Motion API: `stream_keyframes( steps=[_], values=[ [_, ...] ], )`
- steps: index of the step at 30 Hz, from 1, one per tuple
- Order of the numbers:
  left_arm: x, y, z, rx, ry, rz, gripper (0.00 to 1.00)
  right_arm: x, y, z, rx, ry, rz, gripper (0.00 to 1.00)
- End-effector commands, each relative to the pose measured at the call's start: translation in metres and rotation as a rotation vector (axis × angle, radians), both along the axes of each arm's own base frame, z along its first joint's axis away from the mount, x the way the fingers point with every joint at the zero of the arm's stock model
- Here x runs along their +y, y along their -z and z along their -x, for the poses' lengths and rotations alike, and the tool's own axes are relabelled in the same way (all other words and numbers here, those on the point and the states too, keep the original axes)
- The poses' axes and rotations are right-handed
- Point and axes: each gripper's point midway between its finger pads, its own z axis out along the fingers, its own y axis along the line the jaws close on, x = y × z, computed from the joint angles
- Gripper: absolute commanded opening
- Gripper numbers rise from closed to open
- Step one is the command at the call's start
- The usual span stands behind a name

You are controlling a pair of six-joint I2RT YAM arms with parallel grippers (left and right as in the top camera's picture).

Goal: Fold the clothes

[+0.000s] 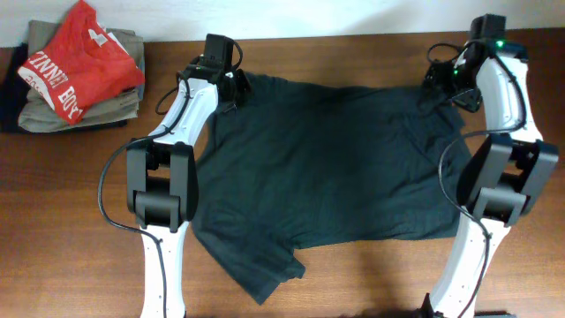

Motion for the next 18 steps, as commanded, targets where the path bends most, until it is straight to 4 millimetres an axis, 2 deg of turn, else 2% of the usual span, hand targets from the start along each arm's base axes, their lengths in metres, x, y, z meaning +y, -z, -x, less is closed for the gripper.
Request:
stream_keyframes(
  steps=[1, 3, 6, 12, 18],
  values=[
    [0.004, 0.008, 0.002, 0.016, -0.008, -0.014, 0.01, 0.009, 0.017, -0.003, 0.022, -0.022, 0.009, 0.78],
    [0.004, 0.008, 0.002, 0.019, -0.008, -0.014, 0.01, 0.013, 0.028, -0.003, 0.042, -0.028, 0.003, 0.65],
    [0.005, 0.009, 0.004, 0.028, -0.008, -0.016, 0.01, 0.016, 0.04, -0.001, 0.069, 0.002, -0.001, 0.66],
    [0.005, 0.009, 0.005, 0.031, -0.008, -0.017, 0.01, 0.018, 0.048, 0.004, 0.097, 0.033, -0.017, 0.65],
    [0.005, 0.01, 0.005, 0.033, -0.008, -0.017, 0.01, 0.018, 0.056, 0.004, 0.108, 0.034, -0.019, 0.48]
  ],
)
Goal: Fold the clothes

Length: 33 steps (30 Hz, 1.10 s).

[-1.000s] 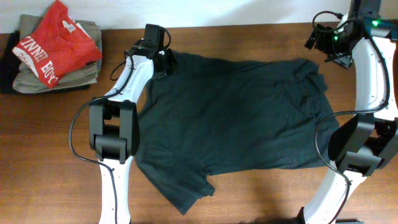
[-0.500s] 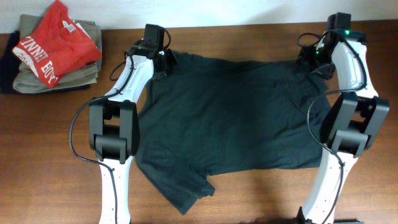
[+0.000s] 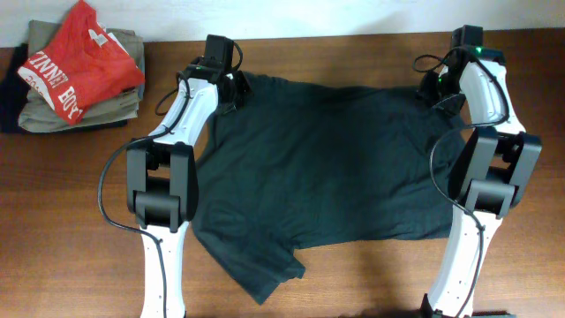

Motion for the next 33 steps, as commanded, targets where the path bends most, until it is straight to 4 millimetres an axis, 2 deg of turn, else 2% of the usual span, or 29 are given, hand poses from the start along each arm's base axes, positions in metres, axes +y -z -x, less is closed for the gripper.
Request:
stream_keyframes(
  steps=[1, 5, 10, 15, 18, 21, 24, 27, 29, 33],
  values=[
    [0.004, 0.007, 0.001, 0.012, -0.008, -0.013, 0.01, 0.001, 0.019, 0.005, 0.044, 0.006, 0.005, 0.48],
    [0.004, 0.007, 0.001, 0.012, -0.008, -0.013, 0.01, 0.002, 0.03, 0.008, 0.067, 0.007, 0.001, 0.42],
    [0.004, 0.007, 0.001, 0.011, -0.008, -0.013, 0.01, -0.004, 0.029, 0.005, 0.049, 0.016, 0.009, 0.34],
    [0.004, 0.006, 0.0, 0.007, -0.008, -0.012, 0.01, -0.017, 0.023, 0.002, 0.029, 0.038, 0.012, 0.31],
    [0.004, 0.006, 0.0, 0.007, -0.008, -0.012, 0.01, -0.025, 0.019, 0.002, 0.023, 0.053, 0.013, 0.18],
    [0.004, 0.006, 0.0, 0.007, -0.007, -0.012, 0.01, -0.026, 0.019, 0.002, 0.022, 0.055, 0.013, 0.18],
    [0.003, -0.003, -0.004, -0.023, 0.043, -0.029, 0.01, -0.027, 0.012, -0.002, 0.006, 0.055, 0.017, 0.17],
    [0.002, -0.018, -0.006, -0.051, 0.058, -0.033, 0.01, -0.029, -0.007, -0.009, -0.03, 0.056, 0.026, 0.16],
    [0.002, -0.028, -0.007, -0.071, 0.071, -0.036, 0.01, -0.03, -0.019, -0.012, -0.046, 0.056, 0.029, 0.04],
    [0.002, -0.044, -0.005, -0.09, 0.09, -0.045, 0.01, -0.031, -0.034, -0.015, -0.062, 0.056, 0.033, 0.04]
  ],
)
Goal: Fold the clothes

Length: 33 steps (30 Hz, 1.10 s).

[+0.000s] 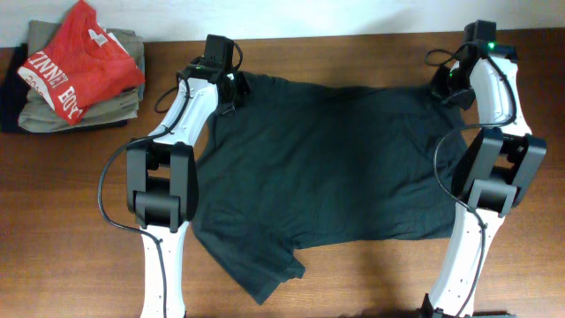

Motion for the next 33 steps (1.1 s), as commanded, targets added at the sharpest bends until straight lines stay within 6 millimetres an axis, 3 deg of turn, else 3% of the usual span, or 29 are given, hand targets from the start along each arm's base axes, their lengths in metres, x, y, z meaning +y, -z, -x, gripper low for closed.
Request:
stream_keyframes(
  steps=[1, 7, 11, 18, 21, 25, 28, 33],
  values=[
    [0.002, -0.049, -0.007, -0.099, 0.051, -0.021, 0.01, -0.006, -0.021, -0.006, -0.037, 0.004, 0.023, 0.04],
    [0.006, -0.098, -0.001, -0.176, 0.114, -0.065, 0.01, -0.031, -0.046, 0.001, -0.06, 0.053, 0.029, 0.04],
    [0.025, -0.124, 0.024, -0.137, 0.079, -0.143, 0.01, -0.063, -0.065, 0.015, -0.063, 0.114, 0.033, 0.04],
    [0.033, -0.158, 0.069, -0.067, 0.112, -0.165, 0.01, -0.096, -0.087, 0.028, -0.084, 0.176, 0.042, 0.04],
    [0.036, -0.155, 0.087, -0.002, 0.118, -0.174, 0.01, -0.102, -0.094, 0.03, -0.098, 0.182, 0.047, 0.04],
    [0.041, -0.137, 0.124, 0.163, 0.138, -0.199, 0.01, -0.099, -0.092, 0.037, -0.067, 0.183, 0.036, 0.04],
    [0.047, -0.129, 0.136, 0.217, 0.135, -0.23, 0.01, -0.095, -0.089, 0.046, -0.026, 0.184, 0.022, 0.04],
    [0.059, -0.096, 0.163, 0.352, 0.12, -0.279, 0.01, -0.093, -0.084, 0.064, 0.043, 0.203, -0.006, 0.04]
  ],
)
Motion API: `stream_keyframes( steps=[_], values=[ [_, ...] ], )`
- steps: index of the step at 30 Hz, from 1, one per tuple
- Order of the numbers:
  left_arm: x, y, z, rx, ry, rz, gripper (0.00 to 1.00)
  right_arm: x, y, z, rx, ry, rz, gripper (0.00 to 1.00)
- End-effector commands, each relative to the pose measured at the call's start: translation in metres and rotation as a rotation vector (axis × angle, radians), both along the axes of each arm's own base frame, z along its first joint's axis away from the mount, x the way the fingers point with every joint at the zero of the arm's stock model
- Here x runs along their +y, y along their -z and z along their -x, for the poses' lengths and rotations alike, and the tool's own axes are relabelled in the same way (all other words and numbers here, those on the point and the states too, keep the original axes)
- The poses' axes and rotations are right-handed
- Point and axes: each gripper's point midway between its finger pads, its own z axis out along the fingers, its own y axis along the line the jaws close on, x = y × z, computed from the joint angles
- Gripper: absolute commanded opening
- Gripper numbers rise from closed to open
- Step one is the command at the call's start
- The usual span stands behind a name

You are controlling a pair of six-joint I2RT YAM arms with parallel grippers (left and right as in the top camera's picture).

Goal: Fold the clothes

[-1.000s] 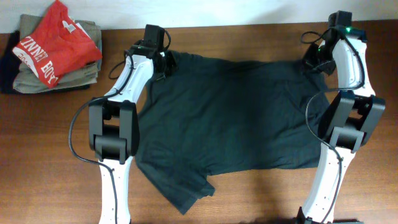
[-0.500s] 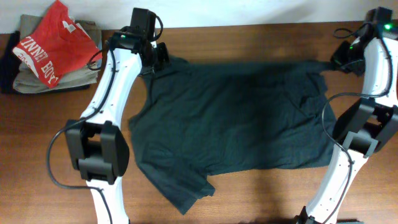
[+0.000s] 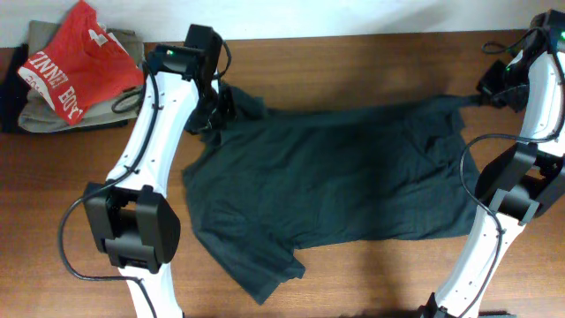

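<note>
A dark T-shirt [image 3: 335,177] lies spread over the middle of the wooden table [image 3: 353,57]. Its far edge is drawn taut between my two grippers. My left gripper [image 3: 214,104] is shut on the bunched far left corner of the shirt. My right gripper [image 3: 483,95] is shut on the far right corner, which is pulled into a point toward the table's right edge. One sleeve [image 3: 260,265] sticks out at the near left, partly folded under.
A stack of folded clothes [image 3: 75,75] with a red shirt on top sits at the far left corner. Both arm bases stand at the near edge, left and right of the shirt.
Both grippers have moved apart, the left one leftward and nearer, the right one out to the right. The shirt's far edge has come nearer and now stretches tight between them.
At first both grippers sat at the shirt's far corners with the shirt lying flat. The left one stayed put while the right one shifted slightly around its corner. Now both hold their corners, and the far edge is pulled taut and drawn in from the back.
</note>
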Motion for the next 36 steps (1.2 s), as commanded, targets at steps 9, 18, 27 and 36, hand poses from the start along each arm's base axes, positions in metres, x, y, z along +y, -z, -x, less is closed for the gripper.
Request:
stream_keyframes(
  steps=[9, 18, 27, 36],
  values=[
    [0.024, 0.081, 0.049, 0.175, -0.031, -0.094, 0.01, -0.039, -0.02, 0.034, 0.034, 0.092, 0.031, 0.04],
    [0.027, 0.096, 0.055, 0.187, -0.04, -0.101, 0.01, -0.02, -0.012, 0.066, 0.188, 0.062, -0.016, 0.04],
    [0.054, 0.095, 0.044, 0.155, -0.095, -0.146, 0.82, -0.015, -0.002, 0.085, 0.286, 0.036, -0.015, 0.83],
    [0.017, 0.067, -0.006, -0.024, -0.011, 0.017, 0.47, 0.008, -0.004, 0.042, 0.1, -0.072, -0.112, 0.99]
  ],
)
